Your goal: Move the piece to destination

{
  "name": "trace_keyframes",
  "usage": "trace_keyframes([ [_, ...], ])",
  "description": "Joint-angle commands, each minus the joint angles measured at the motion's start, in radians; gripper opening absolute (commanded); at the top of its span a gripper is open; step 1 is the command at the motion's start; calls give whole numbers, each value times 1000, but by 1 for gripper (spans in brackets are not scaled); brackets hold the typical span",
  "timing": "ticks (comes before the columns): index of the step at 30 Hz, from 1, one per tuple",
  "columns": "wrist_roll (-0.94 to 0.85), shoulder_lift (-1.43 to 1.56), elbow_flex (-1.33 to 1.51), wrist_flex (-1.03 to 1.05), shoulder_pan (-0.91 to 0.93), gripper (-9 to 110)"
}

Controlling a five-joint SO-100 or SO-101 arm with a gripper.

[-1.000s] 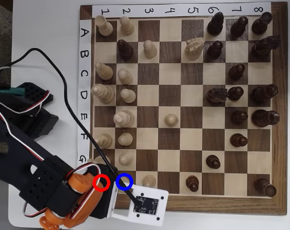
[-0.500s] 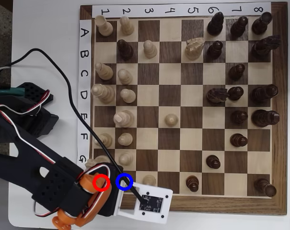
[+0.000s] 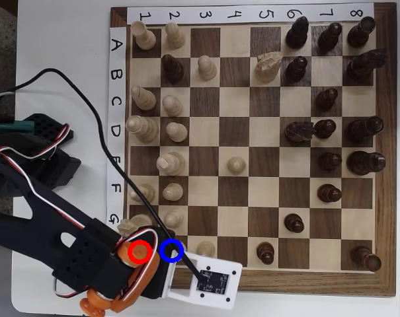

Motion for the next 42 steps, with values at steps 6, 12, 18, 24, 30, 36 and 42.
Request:
trace_keyframes([
  [6, -9, -8, 9, -17, 26, 0],
  [12, -15, -17, 14, -21, 35, 0],
  [18, -25, -6, 44, -48, 37, 0],
  [24, -31, -6, 54, -61, 40, 0],
  [30, -38, 0, 74, -77, 40, 0],
  [36, -51, 6, 86, -80, 44, 2],
  [42, -67, 12, 94, -74, 44, 8],
])
